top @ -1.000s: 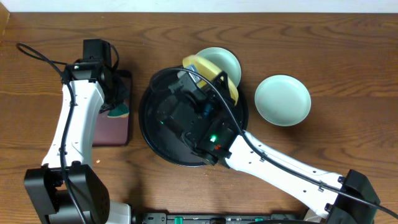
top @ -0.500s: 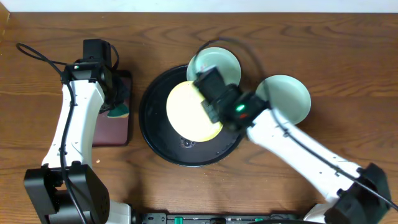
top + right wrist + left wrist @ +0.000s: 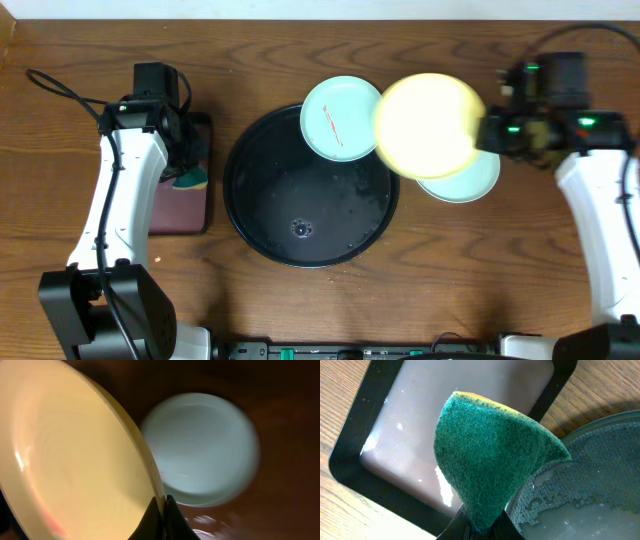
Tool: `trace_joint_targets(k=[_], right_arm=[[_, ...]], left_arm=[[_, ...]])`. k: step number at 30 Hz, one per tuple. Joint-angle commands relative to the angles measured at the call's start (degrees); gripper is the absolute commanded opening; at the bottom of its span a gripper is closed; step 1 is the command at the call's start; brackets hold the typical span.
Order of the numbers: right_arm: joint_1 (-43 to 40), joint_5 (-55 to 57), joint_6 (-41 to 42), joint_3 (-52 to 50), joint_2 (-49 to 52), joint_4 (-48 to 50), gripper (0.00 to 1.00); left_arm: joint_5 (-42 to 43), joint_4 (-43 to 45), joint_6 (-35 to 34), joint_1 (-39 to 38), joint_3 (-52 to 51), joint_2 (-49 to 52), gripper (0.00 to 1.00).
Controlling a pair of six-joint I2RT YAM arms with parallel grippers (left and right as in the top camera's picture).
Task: Clean dirty plates on tray and stack at the side
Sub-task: 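Carry the yellow plate right and set it on the pale green plate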
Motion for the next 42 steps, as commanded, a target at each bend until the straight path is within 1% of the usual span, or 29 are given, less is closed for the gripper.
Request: trace_joint_targets(k=[1,3,5,8,15,20,24,26,29,32,35,37,42], right_arm=[[-7.4,-0.4,-0.9,-0.4,0.9,-1.3,0.01],[-11.6,0.9,-1.4,-2.1,2.3,-1.1,0.01],[-13.9,1.1,-2.2,-4.2,3.5,0.2,0.01],[-15.2,1.3,-2.4,-7.3,5.1,2.9,0.01],[-13.7,1.3,-2.4,-13.8,8.4,11.6,0.01],[-11.5,1.3,-2.3,-16.3,11.7,15.6,0.01],[-9.3,1.3,-2.3,-16.7,14.5,17.1,0.02],[-8.4,1.3,-2.3,-16.7,15.2,17.3,0.10],[-7.8,1.3,-2.4,-16.5,15.2,17.4,0.18],[-7.8,1.2,-2.3,-15.4,15.1,16.5,0.33],[-7.8,1.0,-2.4,-11.5,15.1,13.1,0.37],[-7.8,0.9,-3.5,-7.1,15.1,9.1,0.40],[-7.7,-1.1,-5.6,4.2,15.1,0.9,0.49]], left_arm=[[-0.1,-0.2,0.5,0.2,-0.1,0.6,0.07],[-0.1,-0.2,0.5,0.2,-0.1,0.6,0.07],[-0.1,-0.2,0.5,0.2,-0.1,0.6,0.07],[-0.1,-0.2,0.5,0.2,-0.1,0.6,0.07],[-0.1,-0.2,0.5,0.2,-0.1,0.6,0.08],[-0.1,-0.2,0.5,0.2,-0.1,0.6,0.07],[-0.1,-0.2,0.5,0.2,-0.1,0.6,0.07],[-0.1,-0.2,0.5,0.2,-0.1,0.6,0.07],[-0.1,-0.1,0.5,0.2,-0.1,0.6,0.07],[-0.1,0.1,0.5,0.2,-0.1,0.6,0.08],[-0.1,0.1,0.5,0.2,-0.1,0.6,0.07],[-0.1,0.1,0.5,0.2,-0.1,0.6,0.08],[-0.1,0.3,0.5,0.2,-0.1,0.6,0.07]])
